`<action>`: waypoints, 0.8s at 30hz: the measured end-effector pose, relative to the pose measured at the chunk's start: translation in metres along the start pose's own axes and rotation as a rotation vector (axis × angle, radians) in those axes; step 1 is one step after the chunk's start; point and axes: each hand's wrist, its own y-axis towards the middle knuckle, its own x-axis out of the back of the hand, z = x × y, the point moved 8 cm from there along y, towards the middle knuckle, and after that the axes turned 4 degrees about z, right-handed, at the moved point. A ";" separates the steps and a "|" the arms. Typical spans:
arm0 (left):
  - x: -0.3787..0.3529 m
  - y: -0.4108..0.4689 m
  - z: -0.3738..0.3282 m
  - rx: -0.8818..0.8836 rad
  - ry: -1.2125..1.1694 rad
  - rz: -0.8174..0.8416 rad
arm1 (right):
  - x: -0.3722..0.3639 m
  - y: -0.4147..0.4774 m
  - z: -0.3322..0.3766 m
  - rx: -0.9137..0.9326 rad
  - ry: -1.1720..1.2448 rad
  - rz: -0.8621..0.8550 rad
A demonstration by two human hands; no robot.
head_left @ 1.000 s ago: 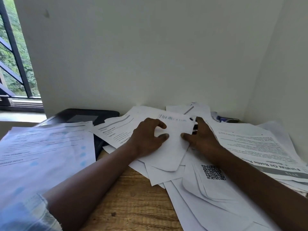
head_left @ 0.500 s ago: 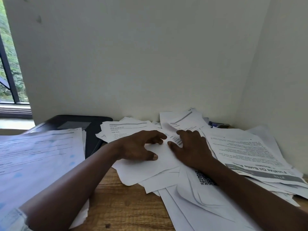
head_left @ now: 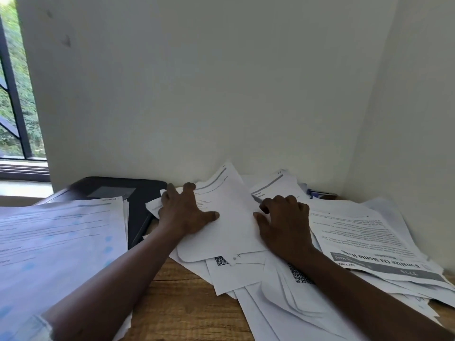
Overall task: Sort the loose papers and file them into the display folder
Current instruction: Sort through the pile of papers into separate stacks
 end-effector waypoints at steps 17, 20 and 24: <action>0.034 -0.002 0.025 0.132 -0.695 -0.250 | 0.009 0.048 -0.056 -0.298 0.539 0.050; 0.039 -0.006 0.021 0.123 -0.628 -0.263 | -0.015 0.063 -0.054 -0.181 0.203 0.321; 0.034 -0.003 0.021 0.101 -0.576 -0.239 | -0.038 0.071 -0.052 -0.130 -0.071 0.445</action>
